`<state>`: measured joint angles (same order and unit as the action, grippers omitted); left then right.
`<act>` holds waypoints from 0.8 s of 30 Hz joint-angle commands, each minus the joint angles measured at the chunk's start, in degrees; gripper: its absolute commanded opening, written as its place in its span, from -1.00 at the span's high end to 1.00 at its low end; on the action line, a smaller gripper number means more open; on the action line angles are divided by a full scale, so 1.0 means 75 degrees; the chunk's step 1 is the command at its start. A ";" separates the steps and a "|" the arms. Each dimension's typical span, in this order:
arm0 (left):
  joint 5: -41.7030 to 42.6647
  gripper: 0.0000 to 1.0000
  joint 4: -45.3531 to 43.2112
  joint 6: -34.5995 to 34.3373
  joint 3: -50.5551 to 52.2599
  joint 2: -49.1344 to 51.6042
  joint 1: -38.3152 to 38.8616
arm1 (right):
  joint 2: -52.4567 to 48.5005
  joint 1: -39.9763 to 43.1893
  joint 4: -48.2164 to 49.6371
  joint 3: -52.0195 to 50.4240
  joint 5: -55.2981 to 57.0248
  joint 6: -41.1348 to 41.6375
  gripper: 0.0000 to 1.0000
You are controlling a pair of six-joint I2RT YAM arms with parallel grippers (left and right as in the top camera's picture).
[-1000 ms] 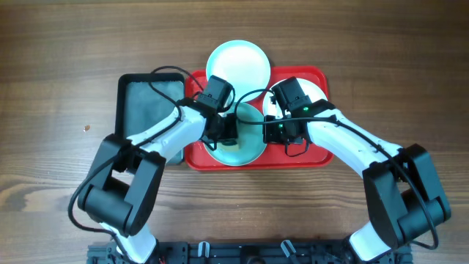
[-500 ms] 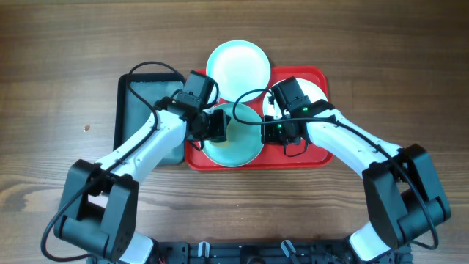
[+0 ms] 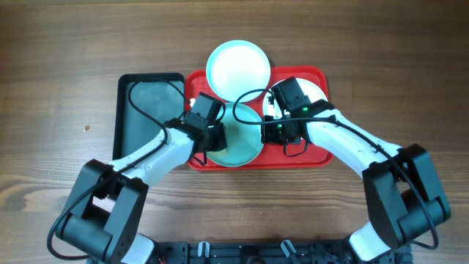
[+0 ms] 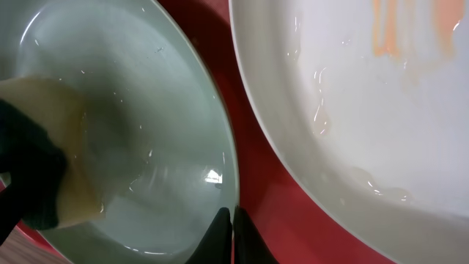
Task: Clean dirty plates on tray and stack at the side
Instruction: 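Scrub the held pale green plate with the sponge in the left gripper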
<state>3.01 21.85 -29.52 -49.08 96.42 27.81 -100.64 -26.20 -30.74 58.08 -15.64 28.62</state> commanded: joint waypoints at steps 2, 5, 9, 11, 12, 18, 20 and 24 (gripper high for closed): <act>-0.0184 0.92 -0.0064 -0.0169 0.0224 0.0152 0.0280 | -0.0119 -0.0061 0.0041 -0.0061 -0.0157 0.0044 0.91; -0.0184 0.92 -0.0067 -0.0192 0.0224 0.0341 0.0277 | -0.0119 -0.0061 0.0044 -0.0061 -0.0157 0.0044 0.91; -0.0122 0.92 -0.0175 -0.0189 0.0224 0.0449 0.0277 | -0.0119 -0.0061 0.0047 -0.0061 -0.0154 0.0067 0.91; 0.0093 0.92 -0.0178 -0.0192 0.0224 0.0449 0.0277 | -0.0119 -0.0061 0.0047 -0.0061 -0.0154 0.0064 0.91; 0.0289 0.92 -0.0175 -0.0204 0.0224 0.0449 0.0277 | -0.0119 -0.0061 0.0047 -0.0061 -0.0154 0.0067 0.91; 0.1046 0.92 -0.0248 -0.0493 0.0221 0.0393 0.0274 | -0.0119 -0.0061 0.0061 -0.0061 -0.0157 0.0070 0.91; 0.0994 0.92 -0.0227 -0.0291 0.0201 0.0047 0.0239 | -0.0119 -0.0061 0.0061 -0.0061 -0.0154 0.0067 0.91; 0.0493 0.92 -0.0201 -0.0294 0.0198 -0.1472 0.0242 | -0.0119 -0.0061 0.0067 -0.0061 -0.0154 0.0067 0.92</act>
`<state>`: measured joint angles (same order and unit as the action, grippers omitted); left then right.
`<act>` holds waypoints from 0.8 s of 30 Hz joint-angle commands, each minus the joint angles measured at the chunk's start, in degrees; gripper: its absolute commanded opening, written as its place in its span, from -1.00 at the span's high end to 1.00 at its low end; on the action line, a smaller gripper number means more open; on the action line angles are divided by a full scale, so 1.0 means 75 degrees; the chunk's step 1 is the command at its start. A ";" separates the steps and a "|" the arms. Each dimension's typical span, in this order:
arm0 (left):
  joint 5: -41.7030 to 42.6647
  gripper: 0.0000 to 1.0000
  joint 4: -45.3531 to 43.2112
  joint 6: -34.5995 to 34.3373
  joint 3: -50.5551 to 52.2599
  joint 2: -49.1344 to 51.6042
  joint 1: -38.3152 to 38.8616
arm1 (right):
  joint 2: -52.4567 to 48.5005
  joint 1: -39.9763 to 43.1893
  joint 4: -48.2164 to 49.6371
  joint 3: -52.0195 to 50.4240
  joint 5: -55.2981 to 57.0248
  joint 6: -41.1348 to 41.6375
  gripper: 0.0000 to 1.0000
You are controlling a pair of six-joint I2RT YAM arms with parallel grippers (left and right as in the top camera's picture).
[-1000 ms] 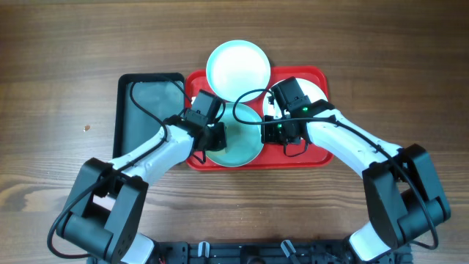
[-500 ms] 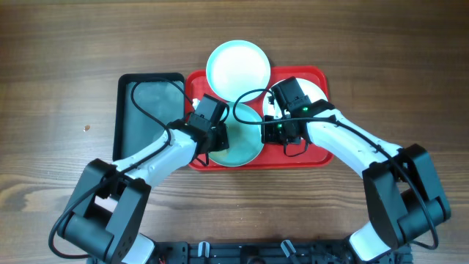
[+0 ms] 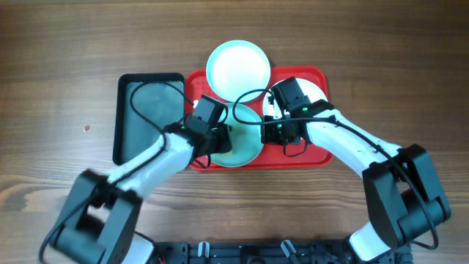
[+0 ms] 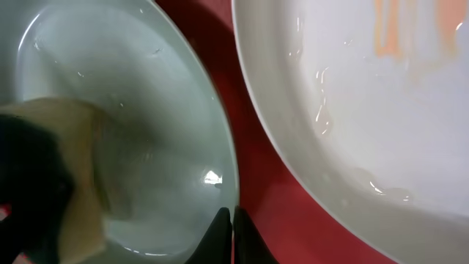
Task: Clean dirty plates on tray and stack at the side
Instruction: 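Scrub the held pale green plate with the sponge in the left gripper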
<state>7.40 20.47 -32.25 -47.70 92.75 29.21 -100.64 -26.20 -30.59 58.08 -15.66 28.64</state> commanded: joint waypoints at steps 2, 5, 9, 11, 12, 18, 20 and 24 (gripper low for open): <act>-0.0673 0.92 0.0108 0.0070 0.0015 -0.1507 0.0055 | -0.0119 -0.0061 0.0058 -0.0061 -0.0152 0.0067 0.91; -0.0973 0.92 0.0248 0.0073 0.0017 -0.1376 0.0055 | -0.0119 -0.0061 0.0052 -0.0061 -0.0152 0.0064 0.91; -0.1122 0.92 0.0262 0.0073 0.0017 -0.0606 0.0061 | -0.0119 -0.0061 0.0052 -0.0061 -0.0152 0.0061 0.91; -0.1393 0.92 0.0262 0.0070 0.0017 -0.0268 0.0061 | -0.0119 -0.0061 0.0052 -0.0061 -0.0152 0.0064 0.91; -0.1620 0.92 0.0239 0.0070 0.0017 -0.0055 0.0061 | -0.0119 -0.0061 0.0052 -0.0061 -0.0152 0.0061 0.91; -0.0845 0.92 -0.0259 0.0061 0.0017 0.0816 0.0090 | -0.0119 -0.0061 0.0052 -0.0061 -0.0152 0.0061 0.91; -0.0172 0.92 -0.0423 0.0055 0.0017 0.0997 0.0090 | -0.0119 -0.0061 0.0052 -0.0061 -0.0154 0.0064 0.91; 0.0405 0.90 -0.0656 0.0032 0.0017 0.1037 0.0090 | -0.0119 -0.0061 0.0052 -0.0061 -0.0154 0.0061 0.91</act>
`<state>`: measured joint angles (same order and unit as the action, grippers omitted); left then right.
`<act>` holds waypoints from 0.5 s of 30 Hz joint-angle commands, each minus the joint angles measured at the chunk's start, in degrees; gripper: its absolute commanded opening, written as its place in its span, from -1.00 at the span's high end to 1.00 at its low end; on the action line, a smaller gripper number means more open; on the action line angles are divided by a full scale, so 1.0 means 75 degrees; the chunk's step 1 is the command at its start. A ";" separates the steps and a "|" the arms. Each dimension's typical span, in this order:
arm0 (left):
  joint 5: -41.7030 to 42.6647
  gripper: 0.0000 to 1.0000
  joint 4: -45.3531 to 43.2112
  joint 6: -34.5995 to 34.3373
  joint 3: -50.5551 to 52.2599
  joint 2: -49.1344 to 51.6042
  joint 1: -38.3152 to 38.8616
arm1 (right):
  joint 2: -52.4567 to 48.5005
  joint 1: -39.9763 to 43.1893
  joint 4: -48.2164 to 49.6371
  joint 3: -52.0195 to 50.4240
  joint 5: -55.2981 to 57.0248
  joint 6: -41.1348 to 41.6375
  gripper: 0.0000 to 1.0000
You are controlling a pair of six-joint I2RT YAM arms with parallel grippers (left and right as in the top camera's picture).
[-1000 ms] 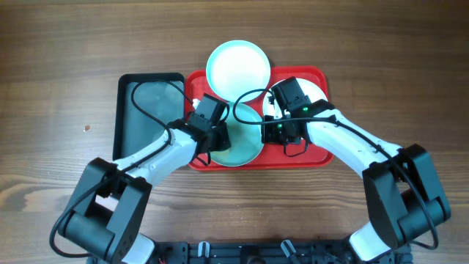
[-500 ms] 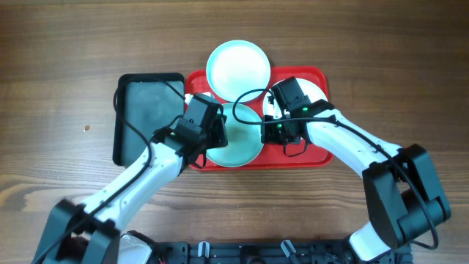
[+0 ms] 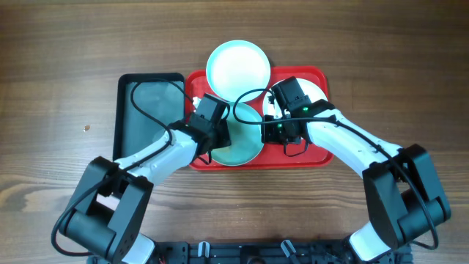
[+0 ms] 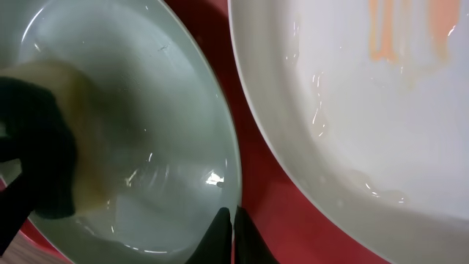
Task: Clean dirty plates on tray and stack at the side
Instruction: 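Scrub the held pale green plate with the sponge in the left gripper, then move the sponge back over the black tray with the left gripper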
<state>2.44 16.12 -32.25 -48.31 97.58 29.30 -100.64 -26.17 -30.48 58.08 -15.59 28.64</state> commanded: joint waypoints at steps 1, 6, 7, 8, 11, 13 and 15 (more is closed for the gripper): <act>0.1078 0.88 -0.0128 0.0032 0.0099 0.0393 0.0079 | -0.0119 -0.0064 0.0041 -0.0061 -0.0163 0.0061 0.91; 0.1075 0.86 -0.0361 -0.0146 0.0099 0.0501 0.0079 | -0.0119 -0.0064 0.0041 -0.0061 -0.0163 0.0064 0.91; 0.1174 0.86 -0.0443 -0.0224 0.0099 0.0565 0.0082 | -0.0119 -0.0064 0.0041 -0.0061 -0.0166 0.0061 0.91; 0.1396 0.86 -0.0580 -0.0227 0.0099 0.0656 0.0082 | -0.0119 -0.0064 0.0041 -0.0061 -0.0163 0.0061 0.91; 0.2177 0.86 -0.1043 -0.0224 0.0099 0.1017 0.0082 | -0.0119 -0.0064 0.0038 -0.0061 -0.0163 0.0061 0.91; 0.2489 0.89 -0.1177 -0.0224 0.0099 0.1049 0.0079 | -0.0119 -0.0064 0.0041 -0.0061 -0.0163 0.0058 0.91; 0.3232 0.92 -0.1591 -0.0221 0.0099 0.1046 0.0064 | -0.0119 -0.0064 0.0038 -0.0061 -0.0163 0.0061 0.92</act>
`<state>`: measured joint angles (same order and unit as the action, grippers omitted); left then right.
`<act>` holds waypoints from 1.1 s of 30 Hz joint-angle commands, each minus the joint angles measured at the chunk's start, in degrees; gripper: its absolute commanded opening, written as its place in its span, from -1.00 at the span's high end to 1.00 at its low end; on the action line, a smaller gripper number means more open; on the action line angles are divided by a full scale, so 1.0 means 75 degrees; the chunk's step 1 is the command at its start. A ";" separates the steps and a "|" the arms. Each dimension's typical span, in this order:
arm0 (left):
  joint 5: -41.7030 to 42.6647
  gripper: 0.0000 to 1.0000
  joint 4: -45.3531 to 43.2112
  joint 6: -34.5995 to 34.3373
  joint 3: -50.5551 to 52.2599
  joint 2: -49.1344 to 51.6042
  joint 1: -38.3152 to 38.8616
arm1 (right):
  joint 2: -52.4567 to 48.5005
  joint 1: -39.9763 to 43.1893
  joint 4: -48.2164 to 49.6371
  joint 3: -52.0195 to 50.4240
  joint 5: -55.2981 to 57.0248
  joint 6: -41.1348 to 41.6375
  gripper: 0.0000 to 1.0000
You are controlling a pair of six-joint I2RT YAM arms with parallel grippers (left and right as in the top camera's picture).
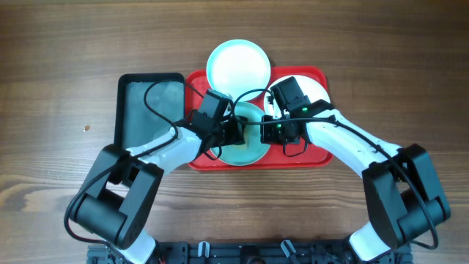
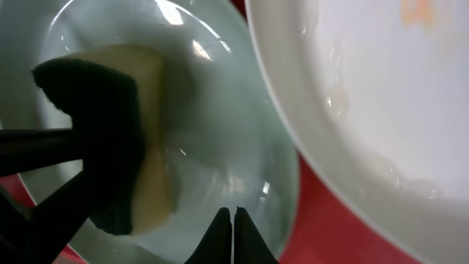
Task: Clean dirty plates on tray and stack at the side
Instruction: 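Move the sponge back over the black tray with the left gripper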
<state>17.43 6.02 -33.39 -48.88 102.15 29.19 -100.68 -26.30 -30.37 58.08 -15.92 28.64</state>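
Observation:
A pale green plate (image 1: 249,147) (image 2: 227,125) lies on the red tray (image 1: 308,155). My left gripper (image 1: 231,132) is shut on a yellow sponge with a dark scouring side (image 2: 150,176), which rests inside the green plate at its left. Its black fingers (image 2: 33,143) come in from the left of the right wrist view. My right gripper (image 2: 233,213) is shut, its tips over the inside of the green plate near its right rim. A white plate (image 2: 381,95) with an orange smear lies to the right on the tray.
Another white plate (image 1: 237,68) lies at the tray's far edge, overlapping it. A black tray (image 1: 135,121) sits on the wooden table (image 1: 58,88) to the left of the red one. Both arms cross over the red tray.
The green plate has shifted right, so my right fingertips now stand inside its rim instead of on it. The left gripper and sponge have moved further right into the plate.
The left gripper held the sponge in the green plate's left part at every moment, at slightly different spots each time. The right gripper stayed shut at the plate's right rim. Now the sponge is nearer the plate's middle and the plate has slid right.

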 commanded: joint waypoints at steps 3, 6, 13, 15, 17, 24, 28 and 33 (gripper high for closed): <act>0.1614 0.92 -0.0370 -0.0073 0.0099 0.0090 -0.0050 | -0.0114 -0.0047 0.0020 -0.0061 -0.0119 0.0055 0.91; 0.1137 0.92 0.0125 -0.0070 0.0061 -0.0985 -0.0318 | -0.0111 -0.0047 0.0023 -0.0052 -0.0152 0.0050 0.64; -0.0740 0.92 0.2049 0.0560 0.0061 -0.3194 -0.0793 | 0.0560 -0.0023 -0.0793 0.0921 0.0653 -0.0434 -0.15; -0.1582 0.92 0.2629 0.0851 0.0061 -0.3602 -0.1221 | 0.0554 -0.0015 -0.1131 0.0973 0.1177 -0.0443 -0.12; -0.1874 0.91 0.3121 0.1274 0.0061 -0.3724 -0.1888 | 0.0554 -0.0015 -0.1352 0.0938 0.1425 -0.0449 -0.12; -0.1845 0.89 0.4068 0.2672 0.0061 -0.3719 -0.4794 | -0.0052 -0.0020 -0.1437 0.0938 0.1492 -0.0402 0.11; -0.1384 0.92 0.3928 0.3194 0.0064 -0.3719 -0.5330 | -0.0495 -0.0020 -0.1440 0.0938 0.1440 -0.0399 0.39; -0.1393 0.92 0.3713 0.3751 0.0146 -0.3698 -0.5327 | -0.0764 -0.0020 -0.1329 0.0938 0.1172 -0.0399 0.55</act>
<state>5.89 34.35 -10.00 -48.38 75.00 -10.52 -105.19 -26.35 -41.01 64.55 -5.96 25.63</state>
